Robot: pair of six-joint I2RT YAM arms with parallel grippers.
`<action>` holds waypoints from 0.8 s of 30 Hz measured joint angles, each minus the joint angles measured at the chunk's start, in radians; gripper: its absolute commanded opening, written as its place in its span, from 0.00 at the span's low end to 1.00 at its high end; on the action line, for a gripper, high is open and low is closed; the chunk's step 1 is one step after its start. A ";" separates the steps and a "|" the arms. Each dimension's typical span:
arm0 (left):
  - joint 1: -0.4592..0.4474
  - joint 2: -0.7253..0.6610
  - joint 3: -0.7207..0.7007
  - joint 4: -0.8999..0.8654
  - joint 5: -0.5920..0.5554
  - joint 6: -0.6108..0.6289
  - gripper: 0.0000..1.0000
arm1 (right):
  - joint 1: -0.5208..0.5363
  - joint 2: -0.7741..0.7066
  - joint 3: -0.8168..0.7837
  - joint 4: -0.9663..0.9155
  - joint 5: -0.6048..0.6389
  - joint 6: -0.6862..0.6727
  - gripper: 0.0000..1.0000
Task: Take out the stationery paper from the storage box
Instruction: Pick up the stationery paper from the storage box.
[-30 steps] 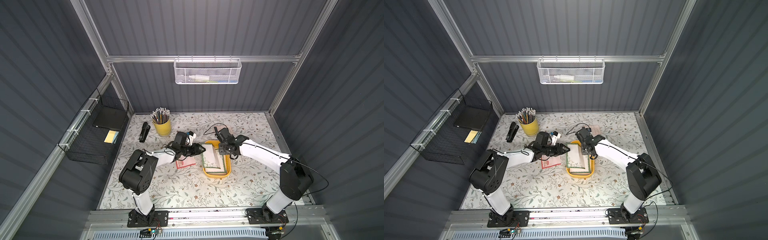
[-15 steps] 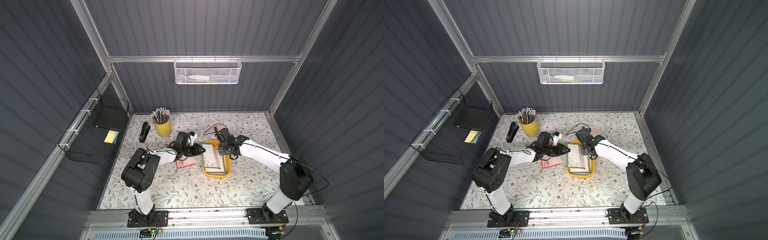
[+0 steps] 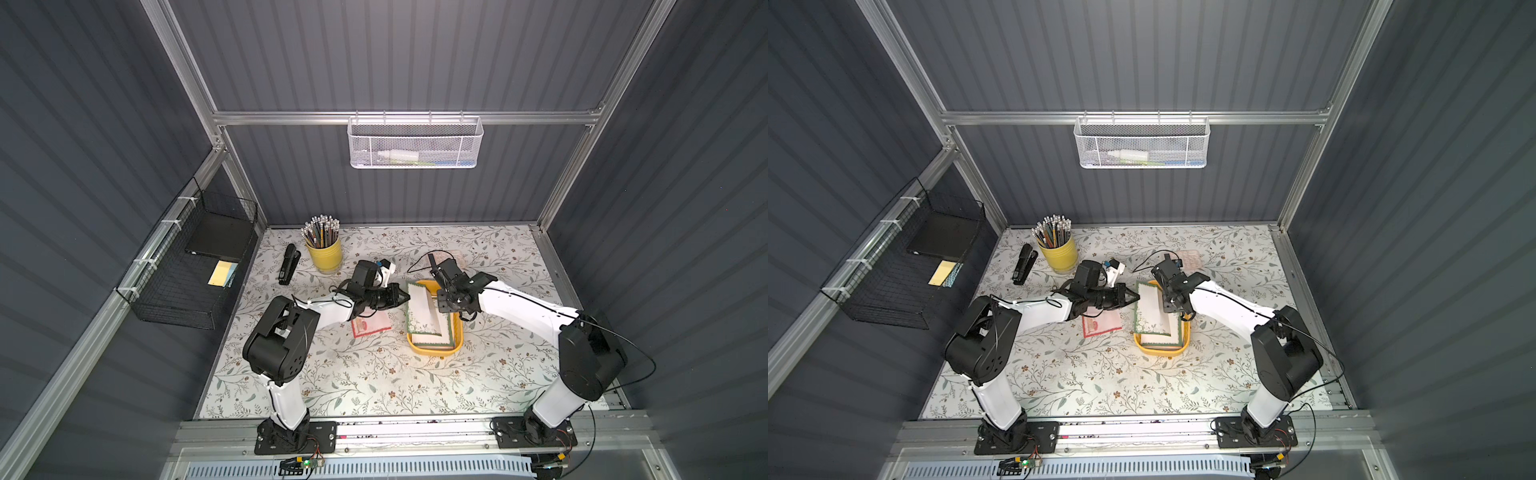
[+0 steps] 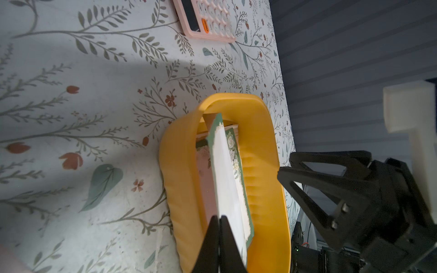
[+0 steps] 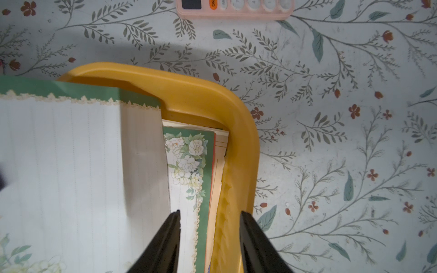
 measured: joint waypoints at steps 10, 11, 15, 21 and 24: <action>0.000 -0.009 0.008 -0.043 0.001 0.009 0.00 | 0.000 0.000 -0.019 0.007 -0.007 0.003 0.45; 0.000 -0.013 0.015 -0.050 0.002 0.009 0.00 | 0.000 0.000 -0.019 0.008 -0.007 0.003 0.46; 0.000 -0.049 0.056 -0.068 0.008 0.008 0.00 | 0.000 0.002 -0.019 0.008 -0.007 0.003 0.45; 0.000 -0.135 0.095 -0.067 0.019 -0.001 0.00 | 0.000 0.003 -0.020 0.011 -0.008 0.003 0.45; 0.000 -0.187 0.096 -0.076 0.019 -0.008 0.00 | 0.000 0.003 -0.020 0.013 -0.007 0.003 0.45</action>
